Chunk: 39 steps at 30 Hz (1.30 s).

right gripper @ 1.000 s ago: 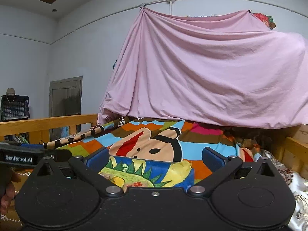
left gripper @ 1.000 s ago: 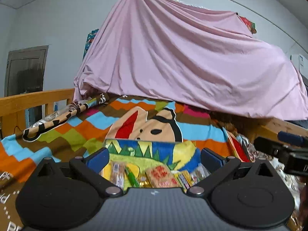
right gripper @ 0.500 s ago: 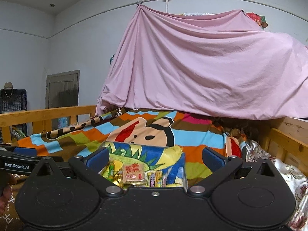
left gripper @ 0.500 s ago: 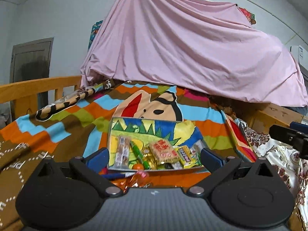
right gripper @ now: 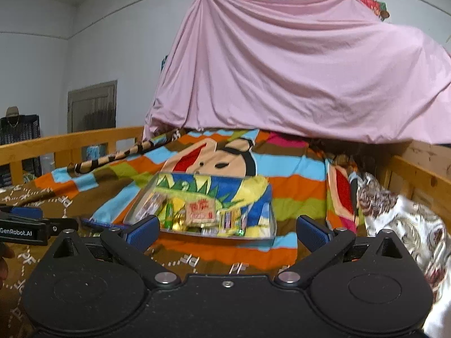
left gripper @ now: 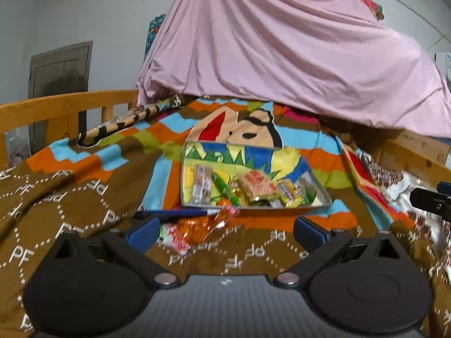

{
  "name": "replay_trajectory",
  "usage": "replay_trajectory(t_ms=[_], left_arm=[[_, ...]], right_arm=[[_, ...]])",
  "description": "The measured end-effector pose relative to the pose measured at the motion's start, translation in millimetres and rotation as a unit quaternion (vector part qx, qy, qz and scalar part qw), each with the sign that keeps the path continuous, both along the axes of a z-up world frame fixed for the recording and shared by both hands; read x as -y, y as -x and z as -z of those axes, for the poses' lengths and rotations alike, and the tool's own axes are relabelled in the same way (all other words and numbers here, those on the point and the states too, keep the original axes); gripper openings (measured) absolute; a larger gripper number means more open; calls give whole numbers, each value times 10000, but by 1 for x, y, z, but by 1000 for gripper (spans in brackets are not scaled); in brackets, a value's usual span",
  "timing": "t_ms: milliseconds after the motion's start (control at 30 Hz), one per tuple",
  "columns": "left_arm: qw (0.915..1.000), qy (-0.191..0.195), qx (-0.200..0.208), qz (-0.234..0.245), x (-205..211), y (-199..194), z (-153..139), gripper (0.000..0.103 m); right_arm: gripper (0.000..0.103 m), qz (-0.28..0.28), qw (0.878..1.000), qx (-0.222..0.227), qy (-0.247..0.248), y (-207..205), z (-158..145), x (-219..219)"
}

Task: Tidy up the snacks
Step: 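Move both tools back over the blue tube packet and orange meat packet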

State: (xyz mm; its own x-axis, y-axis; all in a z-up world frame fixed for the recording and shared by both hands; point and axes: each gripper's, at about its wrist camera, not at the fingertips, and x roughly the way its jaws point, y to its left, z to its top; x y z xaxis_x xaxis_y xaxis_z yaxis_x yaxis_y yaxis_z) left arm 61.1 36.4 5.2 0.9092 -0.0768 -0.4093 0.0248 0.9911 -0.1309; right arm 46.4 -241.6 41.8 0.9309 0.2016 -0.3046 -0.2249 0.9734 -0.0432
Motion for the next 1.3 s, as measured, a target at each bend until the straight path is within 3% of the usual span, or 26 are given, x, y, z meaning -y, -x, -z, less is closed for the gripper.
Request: replay_trajectory(t_ms=[533, 1300], left_arm=[[9979, -179, -626, 73, -5, 19, 28, 103], [9929, -317, -1142, 30, -25, 6, 32, 103]], right_arm=[[102, -295, 9947, -975, 101, 14, 46, -17], [102, -617, 9866, -1499, 210, 5, 68, -35]])
